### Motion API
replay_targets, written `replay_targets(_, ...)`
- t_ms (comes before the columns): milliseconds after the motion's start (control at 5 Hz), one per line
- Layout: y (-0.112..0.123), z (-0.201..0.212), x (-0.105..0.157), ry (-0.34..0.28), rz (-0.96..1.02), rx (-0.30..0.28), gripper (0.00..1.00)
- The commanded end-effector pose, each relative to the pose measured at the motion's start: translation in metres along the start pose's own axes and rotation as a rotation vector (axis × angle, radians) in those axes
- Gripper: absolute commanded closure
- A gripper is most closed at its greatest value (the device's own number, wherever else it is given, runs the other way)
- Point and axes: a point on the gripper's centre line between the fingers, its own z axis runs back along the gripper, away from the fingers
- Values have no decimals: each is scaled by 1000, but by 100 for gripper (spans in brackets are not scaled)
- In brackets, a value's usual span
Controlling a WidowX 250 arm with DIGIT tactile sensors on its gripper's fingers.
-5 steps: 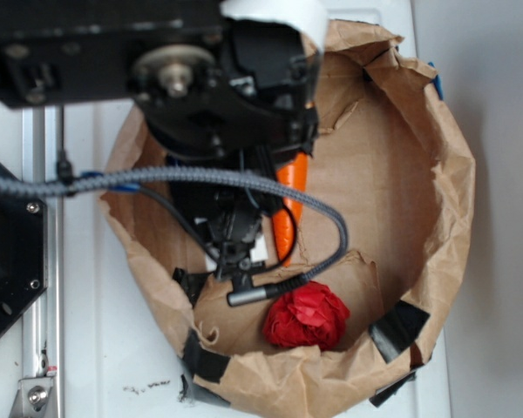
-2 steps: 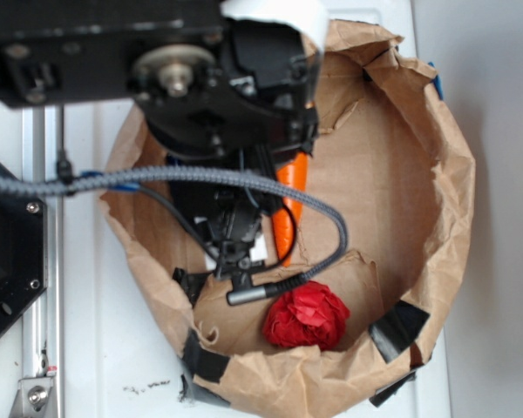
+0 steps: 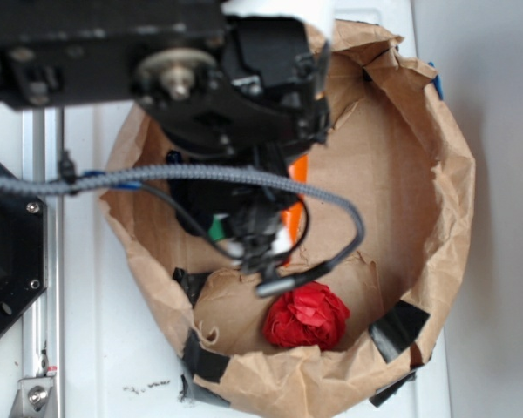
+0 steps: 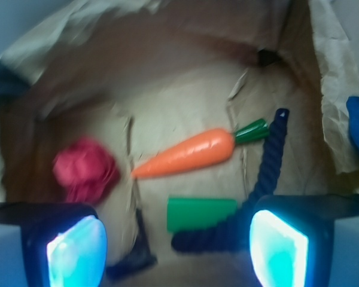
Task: Grab the blue rope.
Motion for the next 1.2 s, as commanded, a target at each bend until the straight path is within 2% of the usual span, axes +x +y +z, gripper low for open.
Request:
replay_targets(0, -5, -5, 22, -64, 207, 81, 0)
replay_targets(400, 9, -40, 41, -28, 236, 152, 0)
replay_targets(600, 12, -49, 41, -35, 237, 174, 0)
replay_targets(800, 19, -57, 19, -31, 221, 197, 0)
replay_targets(1000, 23, -50, 5, -47, 205, 190, 0)
